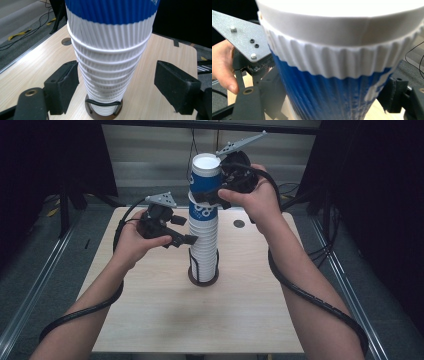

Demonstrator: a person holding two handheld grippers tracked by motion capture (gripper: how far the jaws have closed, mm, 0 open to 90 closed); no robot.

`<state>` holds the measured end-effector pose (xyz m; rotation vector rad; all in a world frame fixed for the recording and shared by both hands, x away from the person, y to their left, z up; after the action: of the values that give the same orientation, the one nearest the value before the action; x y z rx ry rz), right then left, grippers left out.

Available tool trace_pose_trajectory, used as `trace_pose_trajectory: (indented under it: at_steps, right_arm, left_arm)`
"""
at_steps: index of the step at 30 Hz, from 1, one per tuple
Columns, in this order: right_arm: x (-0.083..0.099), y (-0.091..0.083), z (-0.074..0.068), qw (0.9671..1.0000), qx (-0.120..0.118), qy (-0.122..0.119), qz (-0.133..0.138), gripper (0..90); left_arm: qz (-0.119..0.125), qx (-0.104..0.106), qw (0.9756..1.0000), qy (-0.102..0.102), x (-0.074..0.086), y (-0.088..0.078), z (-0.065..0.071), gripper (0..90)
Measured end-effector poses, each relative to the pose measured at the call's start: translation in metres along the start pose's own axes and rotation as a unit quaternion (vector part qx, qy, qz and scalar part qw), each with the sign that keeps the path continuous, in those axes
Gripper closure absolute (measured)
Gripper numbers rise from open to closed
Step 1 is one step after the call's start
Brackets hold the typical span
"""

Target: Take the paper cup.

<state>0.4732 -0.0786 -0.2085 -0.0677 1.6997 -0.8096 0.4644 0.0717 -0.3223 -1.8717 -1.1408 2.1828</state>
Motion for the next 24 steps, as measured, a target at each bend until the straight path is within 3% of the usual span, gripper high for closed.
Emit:
trace_pose_trajectory:
  at_steps: [24]
  right_arm:
    - [-0.005,-0.018,0.0,0.9992,0.0,0.002,0.039,22.0]
  left_arm:
    - [-0.007,0.002,0.9999,-0.007,0.016,0.001,0.0,18.6]
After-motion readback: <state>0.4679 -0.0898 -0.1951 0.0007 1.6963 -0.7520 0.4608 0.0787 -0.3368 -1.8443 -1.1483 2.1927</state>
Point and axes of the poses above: each handheld gripper's, and its own axes: y roughly forward along the jaws, x roughly out of its underside, z roughly to its right, the point moved 5 cm from there along y, roughly forward along the jaws, and after that the axes turned 9 degrees about -x, right-handed, at the moved point
